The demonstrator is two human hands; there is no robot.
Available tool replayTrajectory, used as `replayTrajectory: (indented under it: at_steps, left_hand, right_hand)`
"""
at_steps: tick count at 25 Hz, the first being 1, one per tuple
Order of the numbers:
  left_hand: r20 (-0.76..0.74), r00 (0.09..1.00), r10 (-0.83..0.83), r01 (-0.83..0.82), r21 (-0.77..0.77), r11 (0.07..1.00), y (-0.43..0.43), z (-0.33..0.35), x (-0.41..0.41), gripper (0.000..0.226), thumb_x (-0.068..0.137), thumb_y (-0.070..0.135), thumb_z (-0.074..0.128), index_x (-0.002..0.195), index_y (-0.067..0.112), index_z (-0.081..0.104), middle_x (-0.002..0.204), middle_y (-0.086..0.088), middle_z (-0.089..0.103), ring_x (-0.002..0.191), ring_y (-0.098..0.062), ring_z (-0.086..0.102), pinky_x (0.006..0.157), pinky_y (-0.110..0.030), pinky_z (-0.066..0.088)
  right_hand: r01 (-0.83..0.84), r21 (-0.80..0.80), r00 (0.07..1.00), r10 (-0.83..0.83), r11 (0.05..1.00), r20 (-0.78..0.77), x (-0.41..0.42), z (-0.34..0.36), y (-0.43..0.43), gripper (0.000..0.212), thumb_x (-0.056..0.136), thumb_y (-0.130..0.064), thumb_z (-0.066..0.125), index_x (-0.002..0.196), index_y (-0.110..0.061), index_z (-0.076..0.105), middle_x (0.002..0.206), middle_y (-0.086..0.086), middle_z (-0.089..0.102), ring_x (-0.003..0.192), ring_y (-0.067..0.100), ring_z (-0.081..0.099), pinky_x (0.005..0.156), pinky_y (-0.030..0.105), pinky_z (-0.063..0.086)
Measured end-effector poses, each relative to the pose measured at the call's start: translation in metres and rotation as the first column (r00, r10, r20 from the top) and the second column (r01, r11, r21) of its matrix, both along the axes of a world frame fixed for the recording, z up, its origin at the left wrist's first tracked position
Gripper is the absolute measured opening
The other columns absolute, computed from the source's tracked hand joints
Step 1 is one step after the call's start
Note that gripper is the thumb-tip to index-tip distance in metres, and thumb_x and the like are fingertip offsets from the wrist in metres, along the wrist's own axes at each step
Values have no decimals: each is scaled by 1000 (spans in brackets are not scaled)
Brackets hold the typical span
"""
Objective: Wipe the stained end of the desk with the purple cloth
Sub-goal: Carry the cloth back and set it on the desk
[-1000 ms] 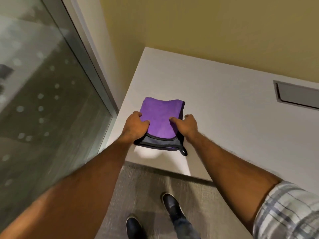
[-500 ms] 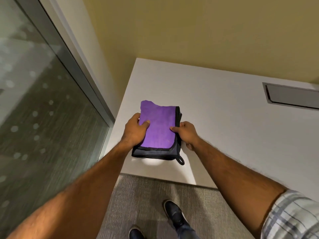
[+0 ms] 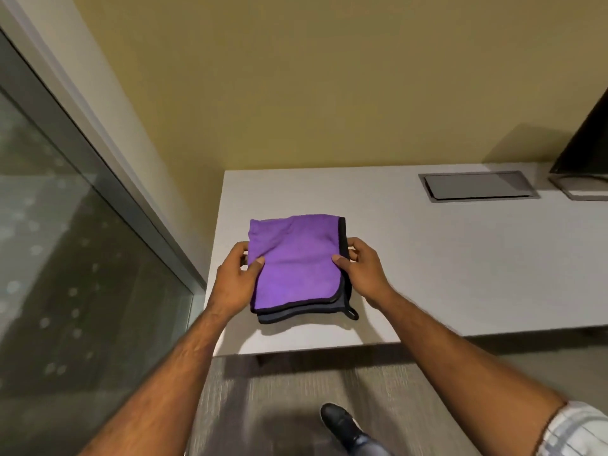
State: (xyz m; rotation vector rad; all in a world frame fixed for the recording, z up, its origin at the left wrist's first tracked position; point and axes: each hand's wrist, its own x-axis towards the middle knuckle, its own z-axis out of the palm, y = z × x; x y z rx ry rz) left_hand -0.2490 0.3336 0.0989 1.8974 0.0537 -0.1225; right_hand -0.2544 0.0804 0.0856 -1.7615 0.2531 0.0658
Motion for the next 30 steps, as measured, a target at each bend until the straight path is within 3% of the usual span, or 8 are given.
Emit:
replayTrajectory:
  at_steps: [5,11,16,21,26,30]
  left_hand:
    - [11,988,-152,152,-141,978,-29,42,-3,15,98,25,51,113,28,52,121,-9,63,109,-29,63,89,-55,55]
    - [-22,964,-263,253,-218,943,-93,52,22,21,99,14,48,107,32,54,111,-5,67,99,-20,65,78,-35,54]
    - [-88,958,-273,250,-210,945,-157,32,70,20,99,14,47,109,31,53,112,-5,66,99,-19,65,82,-38,53]
    - [-199,961,-192,151,-202,968,-239,4,140,14,99,19,50,107,30,51,107,-5,66,92,-19,67,74,-33,54]
    - [-333,939,-85,35,-155,987,-312,-27,210,21,97,15,52,118,19,50,109,-10,67,92,-23,67,71,-34,54]
    - [-380,923,-50,13,-100,995,-349,-55,264,27,97,13,49,124,15,47,113,-11,65,93,-25,66,73,-35,55]
  right_hand:
    - [67,36,997,-69,997,41,-25,50,-35,24,93,-7,62,114,-20,58,115,3,69,103,21,67,89,38,58]
    - [106,204,992,-90,973,-87,-28,60,-100,42,93,6,54,132,-10,53,124,15,66,112,31,65,90,40,56]
    - [109,280,991,-81,954,-109,18,40,-166,49,85,2,69,131,-11,54,126,19,66,110,33,66,91,43,55]
    - [96,165,992,-82,982,-93,93,18,-240,60,88,-1,68,140,-23,47,123,9,66,110,23,66,90,40,58]
    - [69,90,984,-53,994,-173,173,-5,-302,65,86,11,57,136,-30,46,120,16,65,109,33,64,94,45,54]
    - [47,3,970,-45,999,-237,230,-28,-331,72,81,16,53,141,-23,45,121,11,64,114,30,60,96,43,51]
